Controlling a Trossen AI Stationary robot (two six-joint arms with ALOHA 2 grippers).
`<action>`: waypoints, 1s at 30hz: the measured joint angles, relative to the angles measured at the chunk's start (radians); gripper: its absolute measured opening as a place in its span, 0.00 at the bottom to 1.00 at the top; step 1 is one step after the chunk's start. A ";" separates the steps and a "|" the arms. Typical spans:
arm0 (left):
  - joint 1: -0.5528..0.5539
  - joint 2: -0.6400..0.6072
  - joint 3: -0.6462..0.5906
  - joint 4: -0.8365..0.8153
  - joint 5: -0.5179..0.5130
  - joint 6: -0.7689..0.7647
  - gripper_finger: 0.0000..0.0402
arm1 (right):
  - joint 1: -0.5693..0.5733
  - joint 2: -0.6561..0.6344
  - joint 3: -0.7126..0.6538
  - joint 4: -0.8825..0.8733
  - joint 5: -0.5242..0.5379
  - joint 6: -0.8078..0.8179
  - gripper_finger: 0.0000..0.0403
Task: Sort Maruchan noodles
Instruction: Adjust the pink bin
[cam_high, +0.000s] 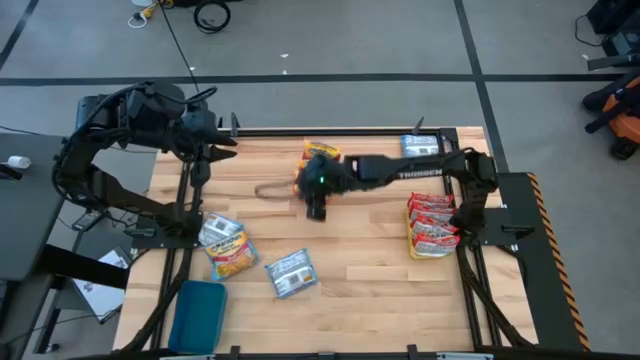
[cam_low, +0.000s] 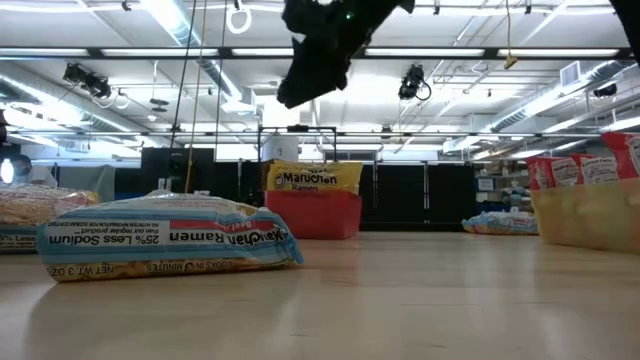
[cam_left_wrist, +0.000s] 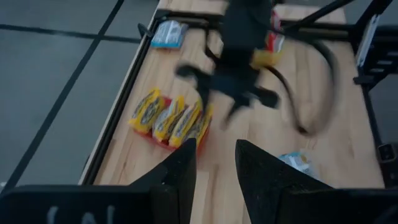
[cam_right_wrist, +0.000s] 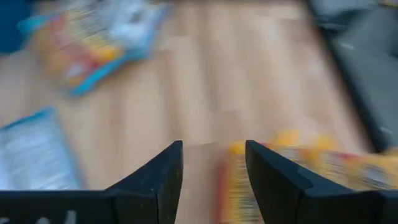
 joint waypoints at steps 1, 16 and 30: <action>0.000 0.000 0.000 0.013 0.011 -0.002 0.29 | 0.020 0.005 -0.007 0.004 -0.026 -0.015 0.44; 0.000 0.009 0.000 0.170 0.141 -0.027 0.29 | 0.138 0.115 -0.272 0.135 0.056 0.115 0.44; -0.137 0.021 0.000 0.125 0.172 -0.134 0.29 | -0.063 0.114 -0.284 0.136 0.074 -0.065 0.44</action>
